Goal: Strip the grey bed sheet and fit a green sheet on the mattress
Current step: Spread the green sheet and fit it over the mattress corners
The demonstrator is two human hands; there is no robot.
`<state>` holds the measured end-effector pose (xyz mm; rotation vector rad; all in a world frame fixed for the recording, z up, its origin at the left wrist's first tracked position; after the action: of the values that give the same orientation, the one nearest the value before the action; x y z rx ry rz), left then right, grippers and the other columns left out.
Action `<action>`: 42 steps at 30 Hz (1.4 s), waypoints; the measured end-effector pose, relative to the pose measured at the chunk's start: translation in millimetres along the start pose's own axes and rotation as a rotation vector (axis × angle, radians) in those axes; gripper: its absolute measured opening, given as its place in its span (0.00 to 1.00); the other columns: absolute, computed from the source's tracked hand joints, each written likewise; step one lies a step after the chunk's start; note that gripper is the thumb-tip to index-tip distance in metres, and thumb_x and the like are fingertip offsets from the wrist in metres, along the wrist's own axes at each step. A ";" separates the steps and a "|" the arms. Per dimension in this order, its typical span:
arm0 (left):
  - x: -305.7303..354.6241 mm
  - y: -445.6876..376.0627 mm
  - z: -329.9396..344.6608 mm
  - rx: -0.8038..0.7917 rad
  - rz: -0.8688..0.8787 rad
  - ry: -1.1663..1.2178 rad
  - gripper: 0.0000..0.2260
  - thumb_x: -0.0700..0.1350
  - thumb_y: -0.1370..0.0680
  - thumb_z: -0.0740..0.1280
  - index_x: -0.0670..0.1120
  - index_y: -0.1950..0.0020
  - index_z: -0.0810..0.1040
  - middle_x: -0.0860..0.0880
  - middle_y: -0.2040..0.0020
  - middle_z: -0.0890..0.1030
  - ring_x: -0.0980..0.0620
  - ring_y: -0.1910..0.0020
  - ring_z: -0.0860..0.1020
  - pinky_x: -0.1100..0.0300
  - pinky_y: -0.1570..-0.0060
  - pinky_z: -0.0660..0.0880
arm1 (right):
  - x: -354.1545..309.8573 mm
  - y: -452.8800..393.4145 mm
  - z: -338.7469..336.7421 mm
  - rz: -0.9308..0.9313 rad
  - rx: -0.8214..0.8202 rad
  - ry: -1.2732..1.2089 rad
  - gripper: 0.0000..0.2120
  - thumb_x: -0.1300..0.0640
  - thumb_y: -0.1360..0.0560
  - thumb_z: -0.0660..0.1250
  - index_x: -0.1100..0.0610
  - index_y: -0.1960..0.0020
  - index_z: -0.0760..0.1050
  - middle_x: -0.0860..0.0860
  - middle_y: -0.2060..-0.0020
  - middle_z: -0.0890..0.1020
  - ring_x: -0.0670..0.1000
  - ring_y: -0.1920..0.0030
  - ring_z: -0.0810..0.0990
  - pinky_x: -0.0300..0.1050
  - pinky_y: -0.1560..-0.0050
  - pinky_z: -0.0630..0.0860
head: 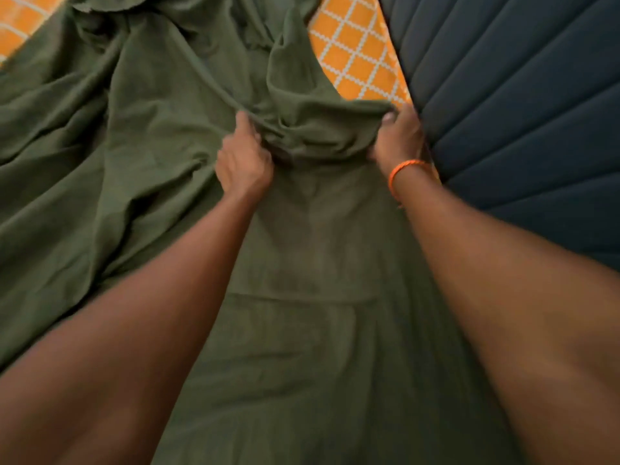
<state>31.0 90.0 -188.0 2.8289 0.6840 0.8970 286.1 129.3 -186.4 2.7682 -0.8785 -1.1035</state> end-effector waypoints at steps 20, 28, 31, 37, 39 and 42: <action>-44.5 188.8 74.1 -0.153 0.519 -0.380 0.27 0.57 0.12 0.49 0.55 0.14 0.48 0.54 0.13 0.47 0.50 0.15 0.45 0.39 0.18 0.47 | 113.4 127.2 13.7 -0.408 0.065 0.398 0.24 0.54 0.15 0.57 0.53 0.19 0.63 0.48 0.19 0.64 0.49 0.18 0.58 0.60 0.20 0.57; -98.9 370.2 52.1 -0.370 0.651 -0.437 0.30 0.56 0.12 0.52 0.49 0.13 0.43 0.53 0.14 0.41 0.49 0.15 0.40 0.37 0.19 0.51 | 224.8 329.0 -71.5 -0.333 0.032 0.348 0.24 0.56 0.13 0.57 0.52 0.18 0.62 0.45 0.18 0.61 0.45 0.18 0.54 0.53 0.20 0.59; -113.3 433.6 41.8 -0.436 0.695 -0.400 0.30 0.55 0.12 0.52 0.49 0.13 0.43 0.53 0.14 0.41 0.49 0.15 0.40 0.37 0.19 0.51 | 265.0 380.9 -100.0 -0.228 0.107 0.374 0.23 0.56 0.13 0.56 0.52 0.19 0.63 0.45 0.18 0.61 0.45 0.18 0.54 0.54 0.20 0.58; -130.2 540.0 34.2 -0.457 0.684 -0.300 0.27 0.49 0.13 0.56 0.48 0.14 0.56 0.51 0.14 0.51 0.48 0.15 0.49 0.42 0.18 0.54 | 326.8 427.0 -141.5 0.191 0.500 0.024 0.24 0.54 0.15 0.61 0.57 0.21 0.63 0.50 0.19 0.63 0.49 0.20 0.62 0.54 0.20 0.61; -135.5 565.3 32.4 -0.431 0.722 -0.122 0.20 0.41 0.18 0.62 0.50 0.26 0.75 0.52 0.22 0.71 0.47 0.23 0.69 0.48 0.27 0.67 | 338.9 438.9 -146.1 0.213 0.604 -0.204 0.24 0.55 0.15 0.60 0.58 0.20 0.61 0.53 0.20 0.64 0.51 0.21 0.64 0.51 0.22 0.65; -138.7 604.5 35.7 -0.498 0.692 0.141 0.14 0.36 0.23 0.64 0.53 0.48 0.81 0.58 0.48 0.80 0.53 0.51 0.80 0.52 0.53 0.76 | 382.5 446.8 -151.3 0.450 0.764 -0.538 0.22 0.62 0.17 0.57 0.60 0.23 0.64 0.54 0.26 0.70 0.53 0.28 0.71 0.57 0.27 0.69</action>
<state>185.0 -511.0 -156.4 2.5404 -0.5019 1.1487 388.7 -468.9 -208.1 2.4831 -2.2602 -1.7030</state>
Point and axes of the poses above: each hand's wrist, its own y-axis away from the middle knuckle, its own z-axis out of the palm, x = y × z, the point moved 2 cm from there along -y, towards the middle knuckle
